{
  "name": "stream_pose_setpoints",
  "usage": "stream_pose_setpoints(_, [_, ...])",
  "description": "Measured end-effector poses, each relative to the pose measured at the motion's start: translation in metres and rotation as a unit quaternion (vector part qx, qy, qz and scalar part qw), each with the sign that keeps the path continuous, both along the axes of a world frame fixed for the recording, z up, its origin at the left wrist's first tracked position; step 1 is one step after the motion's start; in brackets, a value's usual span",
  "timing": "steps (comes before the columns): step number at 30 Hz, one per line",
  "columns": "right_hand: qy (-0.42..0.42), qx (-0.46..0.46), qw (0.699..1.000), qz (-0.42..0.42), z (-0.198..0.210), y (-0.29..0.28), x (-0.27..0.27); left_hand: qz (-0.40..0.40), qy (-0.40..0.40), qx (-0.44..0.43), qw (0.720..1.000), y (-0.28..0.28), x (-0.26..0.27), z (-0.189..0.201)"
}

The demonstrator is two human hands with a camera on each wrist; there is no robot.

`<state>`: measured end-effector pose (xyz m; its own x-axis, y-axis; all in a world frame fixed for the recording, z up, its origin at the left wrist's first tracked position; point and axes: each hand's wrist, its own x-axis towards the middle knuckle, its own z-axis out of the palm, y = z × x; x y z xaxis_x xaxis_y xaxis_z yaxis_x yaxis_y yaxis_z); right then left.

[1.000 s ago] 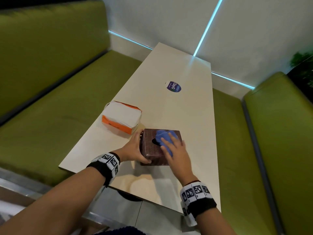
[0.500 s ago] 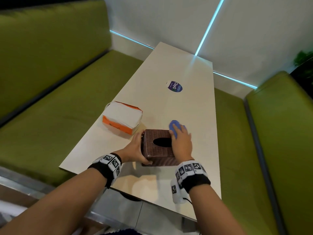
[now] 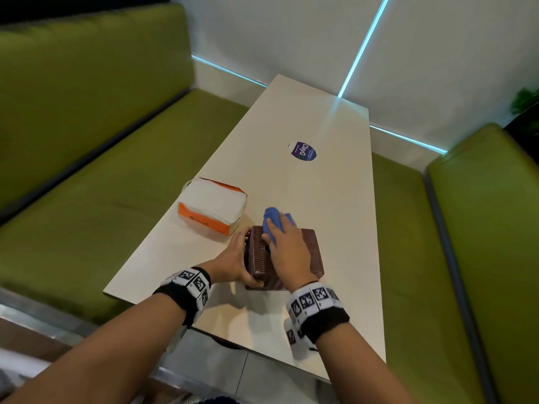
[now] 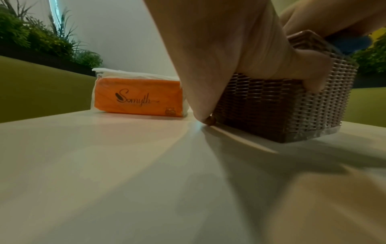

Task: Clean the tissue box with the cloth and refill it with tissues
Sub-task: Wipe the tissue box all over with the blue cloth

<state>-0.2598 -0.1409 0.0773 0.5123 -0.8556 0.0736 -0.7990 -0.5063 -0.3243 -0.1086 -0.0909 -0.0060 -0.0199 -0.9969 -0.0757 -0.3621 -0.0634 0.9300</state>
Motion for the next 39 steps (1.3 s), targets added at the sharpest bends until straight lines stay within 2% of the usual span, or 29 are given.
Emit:
stream_pose_setpoints(3, [0.024, -0.081, 0.988, 0.131, -0.010, 0.034, -0.014, -0.001, 0.001, -0.013, 1.000, -0.001, 0.000, -0.001])
stream_pose_setpoints(5, [0.021, -0.086, 0.984, 0.157, -0.014, 0.038, -0.044, -0.004, 0.007, -0.014, 1.000, -0.001, 0.000, -0.003])
stream_pose_setpoints(9, [-0.038, -0.078, 0.995, 0.053, -0.010, 0.017, -0.101, 0.005, 0.036, 0.016, 0.999, -0.002, -0.003, -0.010])
stream_pose_setpoints(11, [-0.068, -0.045, 0.997, 0.001, -0.001, 0.008, -0.103, 0.003, 0.028, 0.023, 0.999, -0.003, -0.006, -0.009])
stream_pose_setpoints(12, [-0.109, -0.024, 0.993, -0.043, 0.007, 0.006, -0.099, -0.001, 0.026, 0.023, 0.999, -0.005, -0.006, -0.010])
stream_pose_setpoints(15, [-0.307, 0.015, 0.939, -0.153, 0.032, 0.001, -0.089, -0.009, 0.017, 0.028, 0.999, -0.004, -0.006, -0.009])
stream_pose_setpoints(16, [-0.329, 0.020, 0.931, -0.158, 0.032, 0.000, -0.086, -0.010, 0.019, 0.029, 0.999, -0.004, -0.005, -0.010])
stream_pose_setpoints(17, [-0.305, 0.028, 0.939, -0.155, 0.028, 0.000, -0.082, -0.009, 0.023, 0.030, 0.999, -0.004, -0.005, -0.009])
stream_pose_setpoints(19, [-0.161, 0.023, 0.977, -0.140, 0.007, 0.003, -0.076, -0.008, 0.034, 0.033, 0.999, -0.004, -0.005, -0.010])
stream_pose_setpoints(20, [-0.103, 0.003, 0.986, -0.132, -0.004, 0.009, -0.071, -0.008, 0.036, 0.029, 0.999, -0.004, -0.006, -0.010])
stream_pose_setpoints(21, [-0.079, -0.013, 0.989, -0.120, -0.011, 0.016, -0.065, -0.008, 0.034, 0.031, 0.999, -0.003, -0.007, -0.010])
stream_pose_setpoints(23, [-0.091, -0.012, 0.995, -0.047, -0.014, 0.034, -0.051, 0.000, 0.030, 0.026, 0.999, -0.002, -0.008, -0.007])
stream_pose_setpoints(25, [-0.107, 0.008, 0.991, 0.075, -0.013, 0.053, -0.044, -0.004, 0.014, 0.018, 1.000, -0.001, -0.007, -0.002])
stream_pose_setpoints(27, [-0.092, -0.002, 0.980, 0.175, -0.014, 0.062, -0.050, -0.008, 0.002, 0.003, 1.000, -0.002, -0.004, 0.004])
stream_pose_setpoints(29, [-0.056, -0.027, 0.971, 0.230, -0.018, 0.056, -0.066, -0.013, -0.018, -0.002, 1.000, 0.000, -0.003, 0.008])
stream_pose_setpoints(32, [-0.046, -0.014, 0.972, 0.229, -0.024, 0.044, -0.093, -0.001, -0.007, 0.009, 1.000, 0.001, -0.005, 0.001])
stream_pose_setpoints(34, [-0.103, 0.002, 0.976, 0.193, -0.023, 0.045, -0.098, 0.014, 0.000, 0.018, 1.000, 0.001, -0.007, -0.003])
stream_pose_setpoints(37, [-0.227, 0.036, 0.969, 0.089, -0.022, 0.056, -0.089, 0.014, 0.000, 0.023, 1.000, 0.001, -0.008, 0.000])
stream_pose_setpoints(39, [-0.209, 0.021, 0.973, 0.089, -0.022, 0.058, -0.077, 0.010, 0.009, 0.028, 1.000, 0.002, -0.009, 0.002])
